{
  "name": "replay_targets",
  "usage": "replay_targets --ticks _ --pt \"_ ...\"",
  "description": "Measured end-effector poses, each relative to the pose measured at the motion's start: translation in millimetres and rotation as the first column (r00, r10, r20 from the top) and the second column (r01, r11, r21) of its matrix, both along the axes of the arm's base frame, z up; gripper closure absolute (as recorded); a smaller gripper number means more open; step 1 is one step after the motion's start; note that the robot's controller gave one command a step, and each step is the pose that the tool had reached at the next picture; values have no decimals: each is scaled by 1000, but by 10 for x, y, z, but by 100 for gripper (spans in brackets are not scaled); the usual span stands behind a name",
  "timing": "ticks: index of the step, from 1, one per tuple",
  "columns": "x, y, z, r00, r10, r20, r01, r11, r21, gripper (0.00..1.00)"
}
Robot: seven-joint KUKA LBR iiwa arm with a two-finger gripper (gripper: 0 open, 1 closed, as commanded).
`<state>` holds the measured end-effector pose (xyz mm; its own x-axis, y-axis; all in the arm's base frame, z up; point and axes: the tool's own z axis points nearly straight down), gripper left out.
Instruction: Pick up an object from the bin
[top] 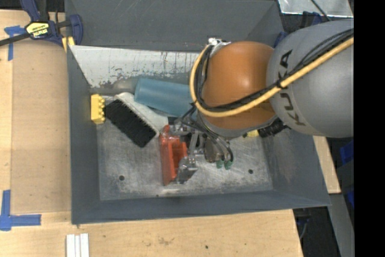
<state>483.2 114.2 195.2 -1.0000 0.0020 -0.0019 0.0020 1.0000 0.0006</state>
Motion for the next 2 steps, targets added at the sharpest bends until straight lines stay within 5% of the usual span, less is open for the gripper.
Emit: replay_targets --ticks 1,2 --pt "0 0 0 1000 0 0 0 1000 0 0" --pt "382 -42 -914 991 127 -30 -127 992 18 100"
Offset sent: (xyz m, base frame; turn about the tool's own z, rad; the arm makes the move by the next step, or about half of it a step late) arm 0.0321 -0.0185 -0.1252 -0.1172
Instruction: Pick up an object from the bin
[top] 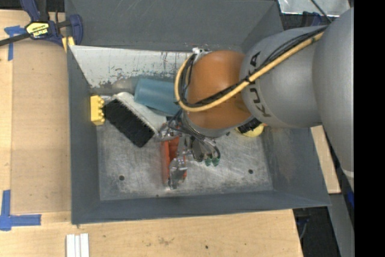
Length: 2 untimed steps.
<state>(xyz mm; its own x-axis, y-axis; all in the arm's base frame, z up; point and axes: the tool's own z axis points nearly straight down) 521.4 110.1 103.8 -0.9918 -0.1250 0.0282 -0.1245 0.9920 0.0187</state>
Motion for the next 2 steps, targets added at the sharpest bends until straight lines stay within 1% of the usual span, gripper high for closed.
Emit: replay_targets --ticks 1,2 --pt "0 -2 -1 1000 0 0 0 1000 0 100" --pt "-38 -12 14 1000 0 12 0 1000 -2 100"
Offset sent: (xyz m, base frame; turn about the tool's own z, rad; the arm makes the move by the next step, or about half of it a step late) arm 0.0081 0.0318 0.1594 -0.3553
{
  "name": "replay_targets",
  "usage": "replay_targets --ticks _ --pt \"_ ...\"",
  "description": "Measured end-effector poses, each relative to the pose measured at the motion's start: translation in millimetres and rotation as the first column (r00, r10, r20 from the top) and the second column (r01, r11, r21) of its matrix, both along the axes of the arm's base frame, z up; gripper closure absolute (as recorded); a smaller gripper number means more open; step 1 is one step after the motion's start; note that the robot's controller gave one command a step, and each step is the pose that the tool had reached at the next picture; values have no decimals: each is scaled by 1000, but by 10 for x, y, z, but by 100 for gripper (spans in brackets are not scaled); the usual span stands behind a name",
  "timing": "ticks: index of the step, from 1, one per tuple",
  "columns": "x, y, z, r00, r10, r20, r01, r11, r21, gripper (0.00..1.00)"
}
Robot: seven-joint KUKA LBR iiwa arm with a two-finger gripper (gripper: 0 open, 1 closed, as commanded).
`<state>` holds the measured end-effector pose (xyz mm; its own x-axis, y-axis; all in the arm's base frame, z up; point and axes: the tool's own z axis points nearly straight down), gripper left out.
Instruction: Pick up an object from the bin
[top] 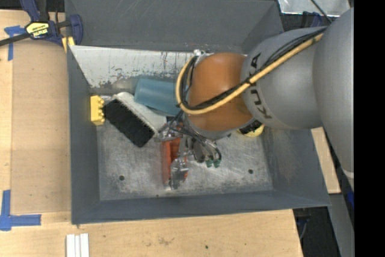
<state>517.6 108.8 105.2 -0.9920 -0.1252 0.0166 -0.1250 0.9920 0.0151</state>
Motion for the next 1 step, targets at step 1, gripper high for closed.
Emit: replay_targets --ticks 1 --pt "1 -3 -1 1000 -1 -1 1 1000 0 100"
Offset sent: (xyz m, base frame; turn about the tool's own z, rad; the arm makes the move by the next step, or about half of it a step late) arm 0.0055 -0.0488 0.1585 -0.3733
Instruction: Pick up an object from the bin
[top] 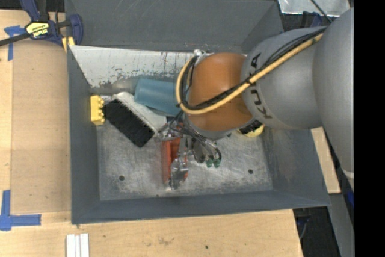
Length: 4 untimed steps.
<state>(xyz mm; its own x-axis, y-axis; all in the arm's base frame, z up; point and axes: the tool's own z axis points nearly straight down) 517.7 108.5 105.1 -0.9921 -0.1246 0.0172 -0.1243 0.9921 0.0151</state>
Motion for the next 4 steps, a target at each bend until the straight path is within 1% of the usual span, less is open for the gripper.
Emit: replay_targets --ticks 4 --pt "0 -5 -1 1000 -1 0 1 1000 0 100"
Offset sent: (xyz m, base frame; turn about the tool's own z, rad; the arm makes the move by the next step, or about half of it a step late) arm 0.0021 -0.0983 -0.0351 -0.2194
